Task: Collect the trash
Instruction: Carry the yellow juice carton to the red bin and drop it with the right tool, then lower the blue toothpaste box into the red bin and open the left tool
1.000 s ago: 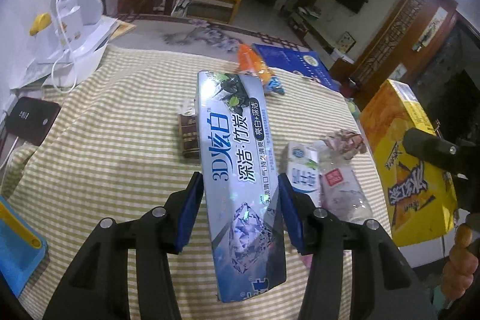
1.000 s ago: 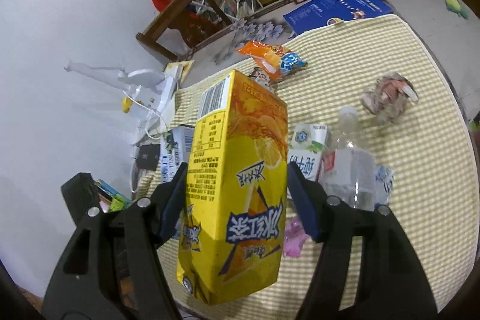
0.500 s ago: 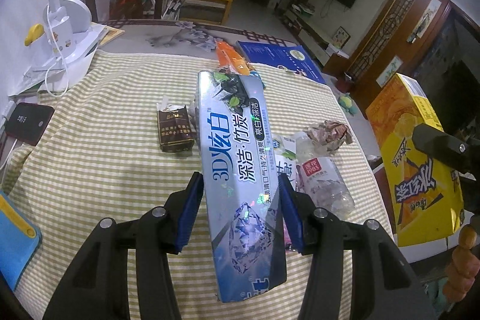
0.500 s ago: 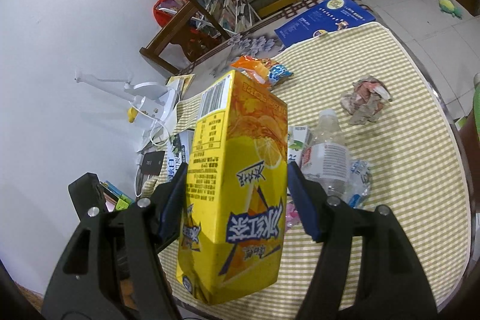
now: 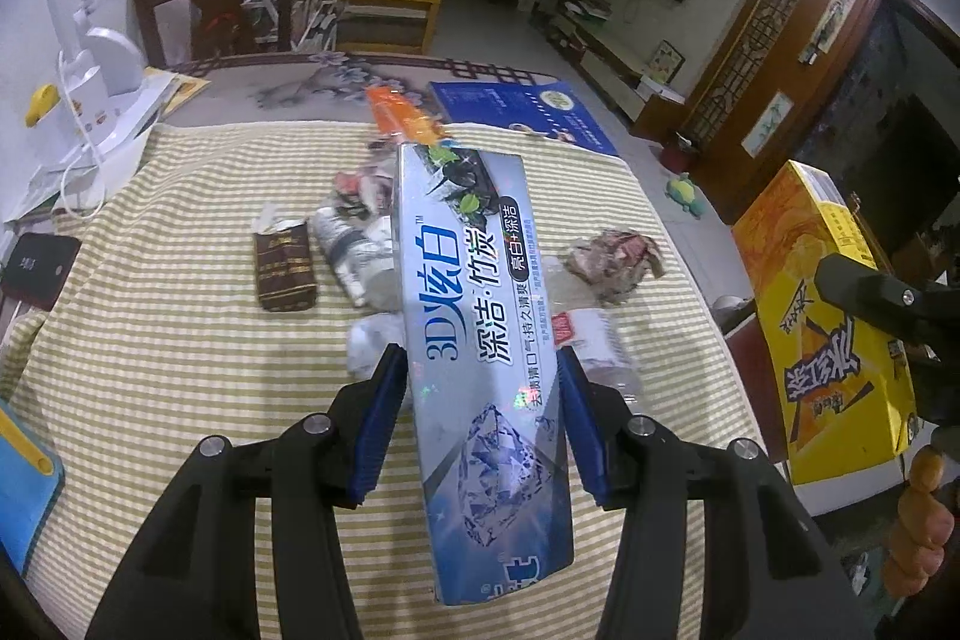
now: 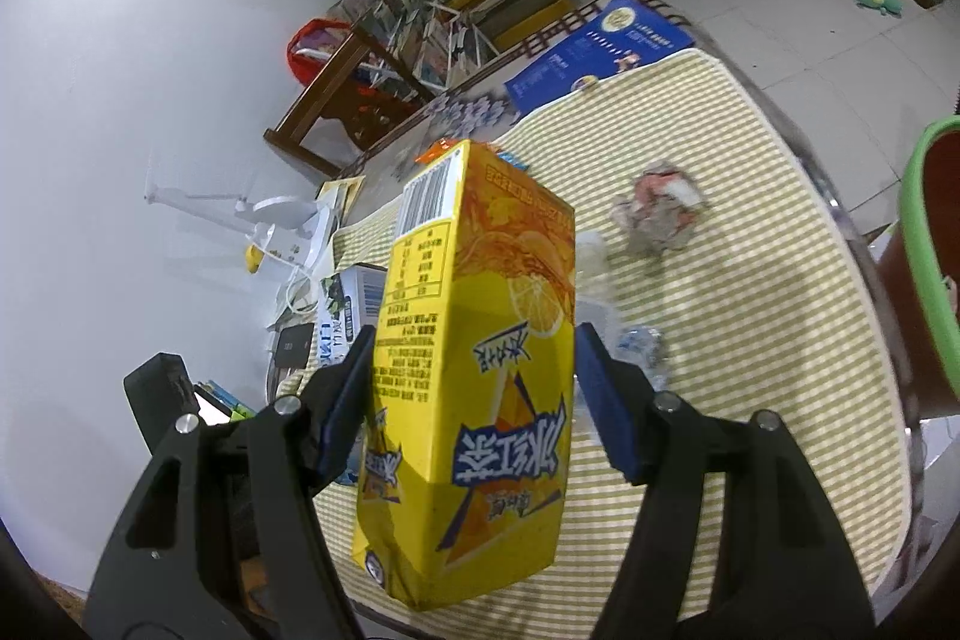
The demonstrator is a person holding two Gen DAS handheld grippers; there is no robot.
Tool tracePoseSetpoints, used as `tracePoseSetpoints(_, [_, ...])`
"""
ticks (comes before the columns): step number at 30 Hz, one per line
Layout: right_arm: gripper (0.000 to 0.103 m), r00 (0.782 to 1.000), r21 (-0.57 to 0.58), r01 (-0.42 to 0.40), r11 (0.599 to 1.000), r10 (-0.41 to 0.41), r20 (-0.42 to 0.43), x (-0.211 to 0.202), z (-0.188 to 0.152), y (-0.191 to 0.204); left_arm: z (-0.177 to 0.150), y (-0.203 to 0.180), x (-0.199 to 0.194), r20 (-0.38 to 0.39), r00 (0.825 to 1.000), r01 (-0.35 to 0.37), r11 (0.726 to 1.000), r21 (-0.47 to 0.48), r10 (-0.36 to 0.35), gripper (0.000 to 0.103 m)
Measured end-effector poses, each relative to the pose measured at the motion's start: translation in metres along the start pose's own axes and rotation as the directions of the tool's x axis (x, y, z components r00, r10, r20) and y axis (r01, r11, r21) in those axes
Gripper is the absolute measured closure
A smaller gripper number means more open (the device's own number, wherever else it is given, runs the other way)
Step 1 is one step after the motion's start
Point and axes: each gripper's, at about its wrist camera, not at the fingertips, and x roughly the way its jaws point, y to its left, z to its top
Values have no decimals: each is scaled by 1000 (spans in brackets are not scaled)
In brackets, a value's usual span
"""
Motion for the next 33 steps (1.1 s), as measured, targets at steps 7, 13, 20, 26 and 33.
tracePoseSetpoints(7, [40,1000,42,23,999,-24,17,-25,8,-42,-5,-40,8,-9,1000,15,1000,24,-14,55])
tracePoseSetpoints(13, [39,995,67,69,995,-73,61,-58,22,-80,-7,-67,8,9,1000,23,999,30,-24,55])
tracePoseSetpoints(20, [39,969,95,186,978,-199,144,-103,37,-131,-7,-108,18,0,1000,26,998,65,-26,55])
tracePoseSetpoints(26, [39,902,131,365,922,-385,196,-130,43,-179,-1,-149,26,-2,998,61,990,128,-61,55])
tracePoseSetpoints(33, [24,850,180,472,863,-500,166,-140,40,-225,-2,-213,38,-34,988,152,961,229,-149,54])
